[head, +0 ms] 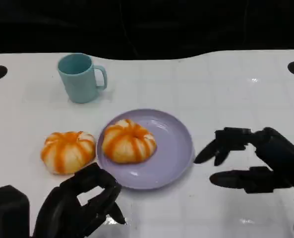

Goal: Grasp the bread from the table and place it into the plate.

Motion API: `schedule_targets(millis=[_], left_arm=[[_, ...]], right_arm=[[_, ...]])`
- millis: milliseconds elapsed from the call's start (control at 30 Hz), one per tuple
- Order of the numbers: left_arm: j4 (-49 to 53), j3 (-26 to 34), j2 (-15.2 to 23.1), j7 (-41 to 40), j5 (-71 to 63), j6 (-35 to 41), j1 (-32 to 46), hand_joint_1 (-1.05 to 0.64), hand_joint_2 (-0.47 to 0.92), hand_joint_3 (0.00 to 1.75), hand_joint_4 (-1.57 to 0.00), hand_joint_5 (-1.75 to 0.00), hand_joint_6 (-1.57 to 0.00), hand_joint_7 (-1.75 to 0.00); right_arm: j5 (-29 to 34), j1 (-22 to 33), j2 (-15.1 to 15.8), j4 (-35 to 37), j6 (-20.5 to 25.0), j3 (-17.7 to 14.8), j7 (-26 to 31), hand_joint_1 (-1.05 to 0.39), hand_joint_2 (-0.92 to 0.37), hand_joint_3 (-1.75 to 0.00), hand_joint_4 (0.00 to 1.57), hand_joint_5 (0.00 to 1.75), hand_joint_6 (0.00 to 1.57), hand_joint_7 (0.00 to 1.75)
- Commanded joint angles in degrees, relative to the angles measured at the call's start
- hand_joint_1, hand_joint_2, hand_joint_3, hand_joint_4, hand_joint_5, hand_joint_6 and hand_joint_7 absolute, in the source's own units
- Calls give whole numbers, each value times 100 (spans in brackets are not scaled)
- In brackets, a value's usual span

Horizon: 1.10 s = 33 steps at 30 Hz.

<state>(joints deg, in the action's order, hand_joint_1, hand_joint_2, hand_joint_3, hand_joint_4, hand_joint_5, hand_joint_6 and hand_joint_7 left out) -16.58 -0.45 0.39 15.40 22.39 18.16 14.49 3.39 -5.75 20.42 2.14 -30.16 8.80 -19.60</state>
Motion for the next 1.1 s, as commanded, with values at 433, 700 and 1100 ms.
schedule_targets(millis=[433, 700, 1100], left_arm=[[-109, 74, 56, -28, 53, 49, 49, -55, 92, 33, -71, -175, -68, -146], [-87, 67, 81, -2, 24, 5, 46, -55, 92, 34, -71, -175, -68, -146], [21, 125, 126, 67, 40, -34, -38, -54, 92, 35, -70, -175, -67, -147]], right_arm=[[-1324, 1409, -5, -1641, 2509, -365, -593, -41, -92, -29, 74, 175, 54, 175], [-1180, 1277, -104, -1132, 2220, -342, -739, -38, -92, -28, 74, 175, 57, 175], [-1053, 1005, -170, -581, 1986, -247, -990, -38, -92, -24, 81, 175, 61, 175]])
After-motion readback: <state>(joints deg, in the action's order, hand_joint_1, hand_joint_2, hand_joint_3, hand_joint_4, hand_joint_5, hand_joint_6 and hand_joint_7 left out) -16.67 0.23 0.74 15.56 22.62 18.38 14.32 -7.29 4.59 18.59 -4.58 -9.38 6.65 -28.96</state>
